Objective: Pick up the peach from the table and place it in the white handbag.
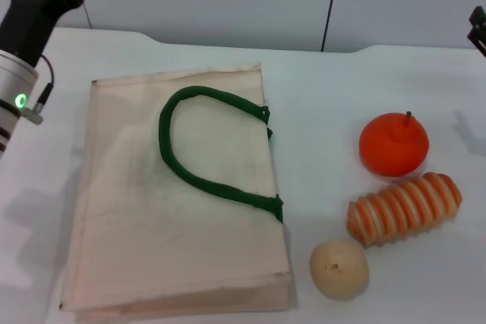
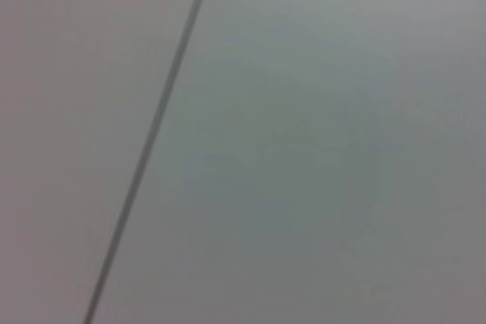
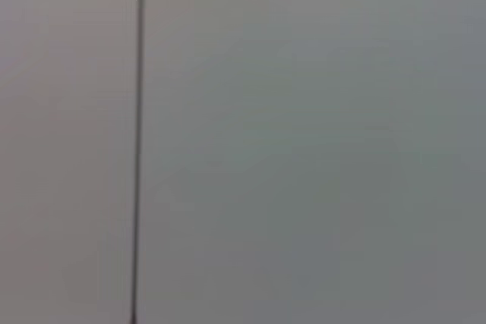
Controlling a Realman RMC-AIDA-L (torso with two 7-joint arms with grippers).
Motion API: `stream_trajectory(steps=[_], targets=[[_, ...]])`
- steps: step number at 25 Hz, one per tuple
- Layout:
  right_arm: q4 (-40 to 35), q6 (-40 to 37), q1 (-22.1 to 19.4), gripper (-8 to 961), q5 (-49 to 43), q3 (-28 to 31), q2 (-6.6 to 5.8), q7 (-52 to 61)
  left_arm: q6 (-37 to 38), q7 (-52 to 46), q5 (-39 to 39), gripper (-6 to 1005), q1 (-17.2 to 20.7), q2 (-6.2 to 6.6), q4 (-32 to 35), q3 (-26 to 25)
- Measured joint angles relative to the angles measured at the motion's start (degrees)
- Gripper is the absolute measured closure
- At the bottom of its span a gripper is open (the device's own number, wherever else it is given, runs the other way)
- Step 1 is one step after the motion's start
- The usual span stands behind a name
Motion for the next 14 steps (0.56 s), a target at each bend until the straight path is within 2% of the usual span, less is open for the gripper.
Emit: stream_trajectory(steps=[8,14], targets=[[0.9,-0.4,-0.7,59,0.0,5.5,-0.02,1.2,4.5,2.3,2.1,121,-0.1,0.01,3.6,0.1],[1.0,-0.4,-0.7,59,-0.2,5.4,-0.08,1.5,5.2,2.5,2.4,117,0.0,0.00,4.0,-0.3]])
